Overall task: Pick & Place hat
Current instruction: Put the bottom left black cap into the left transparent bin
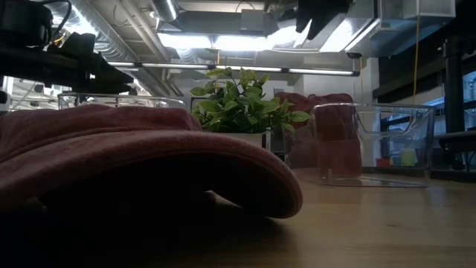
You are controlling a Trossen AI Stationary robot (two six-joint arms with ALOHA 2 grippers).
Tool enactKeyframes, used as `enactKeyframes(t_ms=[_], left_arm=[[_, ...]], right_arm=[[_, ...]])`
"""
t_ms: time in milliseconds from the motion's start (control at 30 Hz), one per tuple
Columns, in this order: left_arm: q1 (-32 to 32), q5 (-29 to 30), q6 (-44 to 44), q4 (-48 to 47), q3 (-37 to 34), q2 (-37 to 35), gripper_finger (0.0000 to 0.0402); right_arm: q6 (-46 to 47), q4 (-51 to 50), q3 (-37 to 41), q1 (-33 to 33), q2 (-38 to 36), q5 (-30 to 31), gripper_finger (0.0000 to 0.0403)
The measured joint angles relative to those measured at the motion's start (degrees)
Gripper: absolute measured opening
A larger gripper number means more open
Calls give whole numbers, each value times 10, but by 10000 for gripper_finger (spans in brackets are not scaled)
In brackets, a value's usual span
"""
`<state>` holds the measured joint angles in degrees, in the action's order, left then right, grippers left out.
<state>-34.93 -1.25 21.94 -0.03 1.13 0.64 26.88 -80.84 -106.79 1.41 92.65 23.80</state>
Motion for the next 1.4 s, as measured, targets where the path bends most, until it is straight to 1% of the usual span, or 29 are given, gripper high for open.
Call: enactKeyframes(t_ms=[100,200,300,400,467,567,667,767,833,933,1033,1100,1167,1233,1300,1400], left_arm=[[0,-30,18,11,0,0,139],[0,-52,18,32,0,0,139],[0,-64,14,56,0,0,139],[0,-72,11,71,0,0,139],[0,-77,10,81,0,0,143],[0,-86,10,82,0,0,164],[0,-94,20,88,0,0,199],[0,-95,59,94,0,0,230],[0,-103,94,93,0,0,242],[0,-108,148,93,0,0,250],[0,-108,129,99,1,2,250],[3,-122,109,99,17,5,250],[9,-133,82,98,49,15,250],[16,-139,45,74,95,35,250],[28,-139,6,32,152,65,251],[49,-139,-48,-57,247,126,251]], right_arm=[[-9,9,28,-2,-29,-33,271],[-16,55,88,-2,-73,-47,271],[-19,141,178,4,-138,-78,271],[-41,245,282,10,-212,-146,271],[-43,323,348,16,-257,-177,271],[-36,424,435,22,-319,-206,271],[-51,513,506,25,-376,-225,271],[-65,591,566,24,-418,-230,271],[-65,648,598,24,-435,-230,271],[-65,707,631,24,-448,-230,271],[-65,710,634,24,-449,-228,271],[-66,710,634,24,-449,-221,271],[-66,709,634,25,-449,-219,271],[-69,708,634,29,-449,-219,271],[-75,708,634,33,-449,-219,271],[-79,707,634,39,-449,-219,271]])
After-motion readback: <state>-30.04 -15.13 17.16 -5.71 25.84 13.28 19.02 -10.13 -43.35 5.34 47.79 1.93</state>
